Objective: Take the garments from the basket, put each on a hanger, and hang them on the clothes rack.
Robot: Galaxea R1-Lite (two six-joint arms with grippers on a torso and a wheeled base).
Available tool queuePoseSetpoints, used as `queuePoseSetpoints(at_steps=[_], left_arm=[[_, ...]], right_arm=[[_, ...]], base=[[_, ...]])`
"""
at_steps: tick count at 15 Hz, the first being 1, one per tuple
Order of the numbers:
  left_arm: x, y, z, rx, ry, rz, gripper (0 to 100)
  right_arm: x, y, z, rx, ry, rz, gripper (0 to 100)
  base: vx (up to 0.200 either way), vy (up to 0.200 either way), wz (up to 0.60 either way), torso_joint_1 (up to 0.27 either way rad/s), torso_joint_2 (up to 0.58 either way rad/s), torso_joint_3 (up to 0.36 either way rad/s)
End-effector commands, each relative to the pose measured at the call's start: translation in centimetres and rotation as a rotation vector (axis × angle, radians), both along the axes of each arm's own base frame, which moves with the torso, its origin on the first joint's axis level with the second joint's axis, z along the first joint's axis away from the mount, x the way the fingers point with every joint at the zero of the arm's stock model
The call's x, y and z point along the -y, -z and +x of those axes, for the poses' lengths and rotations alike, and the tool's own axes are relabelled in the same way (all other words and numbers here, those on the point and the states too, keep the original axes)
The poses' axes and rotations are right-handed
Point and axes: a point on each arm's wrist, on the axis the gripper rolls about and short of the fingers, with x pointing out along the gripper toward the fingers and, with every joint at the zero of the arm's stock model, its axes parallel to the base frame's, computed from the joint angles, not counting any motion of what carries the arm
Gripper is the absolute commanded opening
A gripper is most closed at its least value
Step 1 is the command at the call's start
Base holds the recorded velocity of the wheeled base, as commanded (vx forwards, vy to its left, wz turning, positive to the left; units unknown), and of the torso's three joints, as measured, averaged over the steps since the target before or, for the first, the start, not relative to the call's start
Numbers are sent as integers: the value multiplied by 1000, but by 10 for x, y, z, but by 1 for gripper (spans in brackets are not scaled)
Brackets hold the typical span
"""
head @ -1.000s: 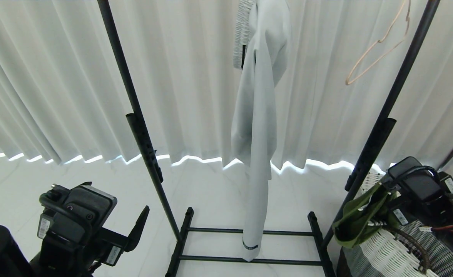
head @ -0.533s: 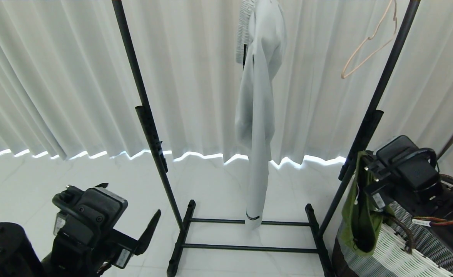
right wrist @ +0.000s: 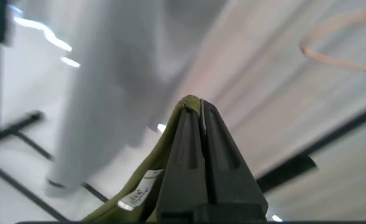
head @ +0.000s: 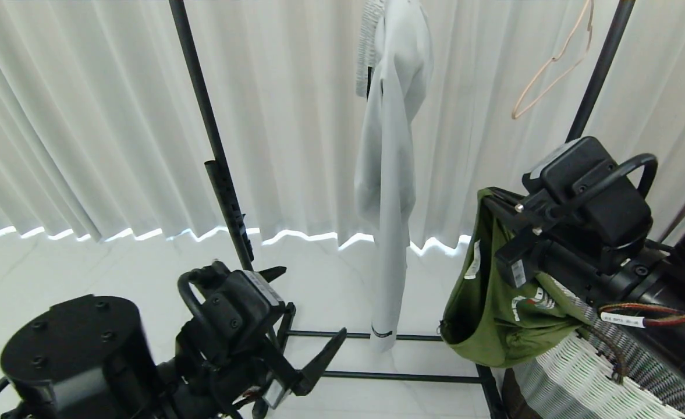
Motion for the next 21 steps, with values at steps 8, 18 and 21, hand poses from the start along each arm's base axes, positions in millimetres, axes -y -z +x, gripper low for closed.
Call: queuePoseSetpoints(at_steps=[8,18,21], left_arm=[[107,45,16,-310,95,-183,100],[98,75,17,-459,-77,-237,0],[95,78,14,-443,-108,-206,0]], right_arm=[[-23,-36,-44,-81,-211,39,0],[-21,-39,-51,-73,-236,48,0],[-22,-39,-51,-75,-235,45,0]], base=[[0,0,0,0,0,0],[0,0,0,0,0,0],[0,0,0,0,0,0]])
